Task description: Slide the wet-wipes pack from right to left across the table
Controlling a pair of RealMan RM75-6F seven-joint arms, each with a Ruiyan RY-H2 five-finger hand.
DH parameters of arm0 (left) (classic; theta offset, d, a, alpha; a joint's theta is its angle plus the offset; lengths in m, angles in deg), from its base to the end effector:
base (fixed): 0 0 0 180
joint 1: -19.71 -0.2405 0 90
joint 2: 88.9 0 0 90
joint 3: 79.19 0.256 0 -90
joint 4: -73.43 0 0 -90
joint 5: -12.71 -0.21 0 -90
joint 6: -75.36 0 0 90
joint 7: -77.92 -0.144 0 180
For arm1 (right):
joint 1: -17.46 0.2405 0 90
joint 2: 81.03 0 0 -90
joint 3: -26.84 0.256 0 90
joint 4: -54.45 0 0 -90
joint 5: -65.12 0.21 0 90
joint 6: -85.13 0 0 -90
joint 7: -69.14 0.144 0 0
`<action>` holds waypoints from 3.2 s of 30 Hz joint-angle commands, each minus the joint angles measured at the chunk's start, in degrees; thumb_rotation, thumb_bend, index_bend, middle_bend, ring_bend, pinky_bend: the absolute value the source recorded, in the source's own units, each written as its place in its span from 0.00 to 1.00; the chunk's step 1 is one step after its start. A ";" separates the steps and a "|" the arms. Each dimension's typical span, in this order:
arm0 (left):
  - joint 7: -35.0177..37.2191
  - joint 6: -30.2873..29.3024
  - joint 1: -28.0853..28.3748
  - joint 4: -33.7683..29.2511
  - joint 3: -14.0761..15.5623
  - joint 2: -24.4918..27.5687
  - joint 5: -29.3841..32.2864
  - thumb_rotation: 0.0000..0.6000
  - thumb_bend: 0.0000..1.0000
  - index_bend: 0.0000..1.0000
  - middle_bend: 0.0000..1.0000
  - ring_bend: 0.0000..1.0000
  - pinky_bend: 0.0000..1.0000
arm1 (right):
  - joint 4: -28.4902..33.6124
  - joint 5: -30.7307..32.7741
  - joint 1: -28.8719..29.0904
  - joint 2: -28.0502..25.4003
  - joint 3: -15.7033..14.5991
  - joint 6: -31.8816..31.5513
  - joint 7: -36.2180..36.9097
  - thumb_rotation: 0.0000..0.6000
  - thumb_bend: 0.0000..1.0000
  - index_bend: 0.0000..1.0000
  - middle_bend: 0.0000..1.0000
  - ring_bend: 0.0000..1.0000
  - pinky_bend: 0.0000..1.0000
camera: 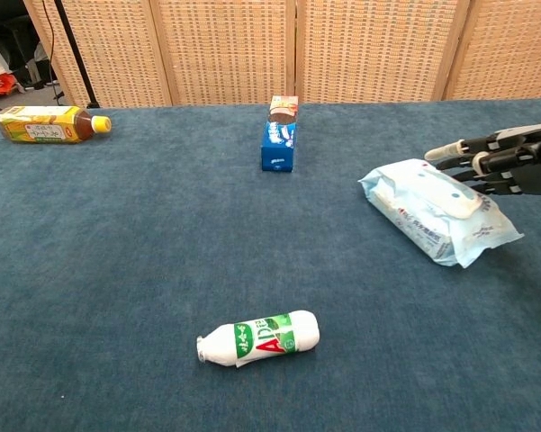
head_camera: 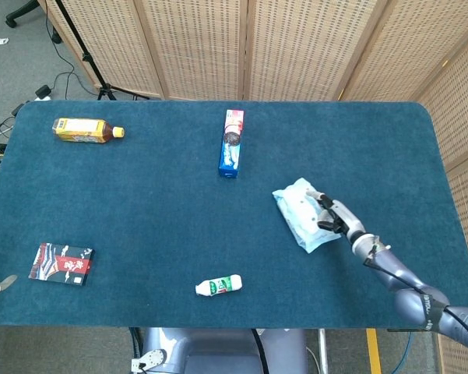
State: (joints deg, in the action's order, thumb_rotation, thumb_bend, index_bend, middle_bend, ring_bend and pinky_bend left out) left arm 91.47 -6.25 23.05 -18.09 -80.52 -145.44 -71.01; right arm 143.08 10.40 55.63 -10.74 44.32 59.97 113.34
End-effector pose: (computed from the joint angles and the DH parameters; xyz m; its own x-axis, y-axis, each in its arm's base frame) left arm -0.3380 0.1669 0.1966 0.3043 0.0756 0.9496 0.9475 0.0792 -0.3099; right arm -0.2110 -0.3562 0.0509 -0.5860 -0.4897 0.6456 -0.8099 0.3795 -0.4473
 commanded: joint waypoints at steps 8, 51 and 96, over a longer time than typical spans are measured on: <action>-0.05 0.09 0.05 0.04 0.10 -0.12 -0.10 1.00 0.00 0.00 0.00 0.00 0.00 | 7.75 12.65 6.25 5.42 -3.20 -7.67 -12.74 1.00 1.00 0.10 0.00 0.00 0.00; 2.80 1.27 0.44 1.37 0.03 0.24 0.31 1.00 0.00 0.00 0.00 0.00 0.00 | 12.04 31.07 18.14 21.56 1.15 -20.40 -34.03 1.00 1.00 0.13 0.00 0.00 0.00; -13.87 11.01 21.90 -2.84 -6.51 0.57 -17.69 1.00 0.00 0.00 0.00 0.00 0.00 | -4.67 -28.89 -22.59 -0.53 -10.17 -69.57 -36.88 1.00 0.05 0.04 0.00 0.00 0.00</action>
State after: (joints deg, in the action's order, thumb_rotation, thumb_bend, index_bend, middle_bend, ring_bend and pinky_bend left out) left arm 80.03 1.62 41.46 -19.93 -86.10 -144.27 -85.93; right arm 140.35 -19.06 35.14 -12.29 34.77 -7.58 74.55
